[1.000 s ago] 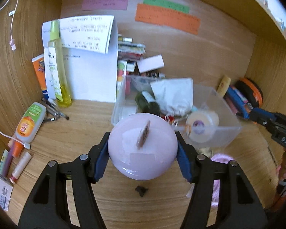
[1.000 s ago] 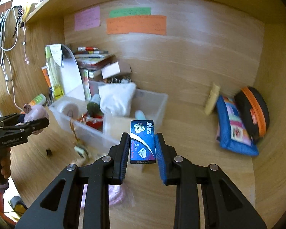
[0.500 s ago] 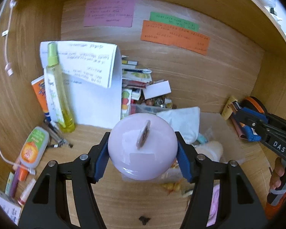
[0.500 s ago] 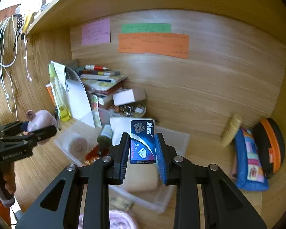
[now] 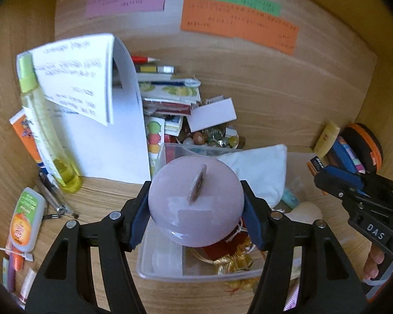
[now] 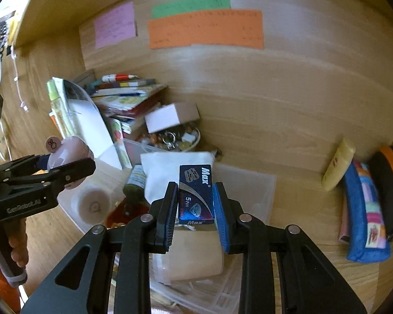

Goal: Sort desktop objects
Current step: 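Carry the pink case and blue Max pack over the clear box, then open both tools to release the pink case and Max pack into the box, then move the left tool to the black clip while the right tool approaches the green-white tile, then grasp the black clip with the left tool while the right tool grasps the green-white tile, then carry the black clip and green-white tile over the clear box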

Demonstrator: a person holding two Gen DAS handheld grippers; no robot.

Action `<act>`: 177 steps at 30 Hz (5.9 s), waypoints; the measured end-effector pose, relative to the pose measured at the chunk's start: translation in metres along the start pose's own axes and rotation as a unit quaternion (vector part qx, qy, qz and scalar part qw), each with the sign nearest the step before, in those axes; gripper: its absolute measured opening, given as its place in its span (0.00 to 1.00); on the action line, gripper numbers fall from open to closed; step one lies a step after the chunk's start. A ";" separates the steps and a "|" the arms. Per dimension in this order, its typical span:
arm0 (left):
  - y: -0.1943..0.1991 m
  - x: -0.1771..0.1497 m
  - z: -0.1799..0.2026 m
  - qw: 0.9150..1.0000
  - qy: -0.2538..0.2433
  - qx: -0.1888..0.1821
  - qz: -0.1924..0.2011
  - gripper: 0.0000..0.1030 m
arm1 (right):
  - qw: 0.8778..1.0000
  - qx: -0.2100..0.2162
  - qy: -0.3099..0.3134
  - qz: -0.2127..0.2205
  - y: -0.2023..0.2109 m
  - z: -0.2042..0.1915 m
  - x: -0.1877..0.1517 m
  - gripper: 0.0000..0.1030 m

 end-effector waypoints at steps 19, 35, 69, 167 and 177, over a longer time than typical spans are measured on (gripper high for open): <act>-0.048 -0.009 0.009 0.999 -0.020 -0.010 -0.046 0.61 | 0.998 -0.030 -0.012 -0.047 -0.037 0.008 -0.011 0.24; -0.043 -0.016 0.019 0.998 -0.059 -0.018 -0.033 0.70 | 0.998 -0.060 0.011 -0.022 -0.032 0.002 -0.009 0.65; 0.069 -0.058 -0.009 0.996 -0.081 0.017 0.030 0.95 | 0.998 -0.006 0.048 0.049 0.032 -0.026 0.011 0.86; 0.080 -0.077 0.012 0.997 -0.021 -0.075 0.022 0.15 | 0.997 0.065 -0.021 0.032 0.076 -0.013 -0.034 0.22; 0.065 -0.041 0.031 0.995 -0.026 -0.088 0.034 0.15 | 0.998 0.058 -0.007 0.040 0.056 -0.005 0.003 0.22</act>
Point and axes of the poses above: each gripper's, at about its wrist camera, not at the fingertips, and y roughly against the way its jaws point, z to its right, x to its top, the point moved 2 cm from there along -y, roughly the way its jaws point, and after that the axes turned 6 degrees about y, right-handed, at the moved point
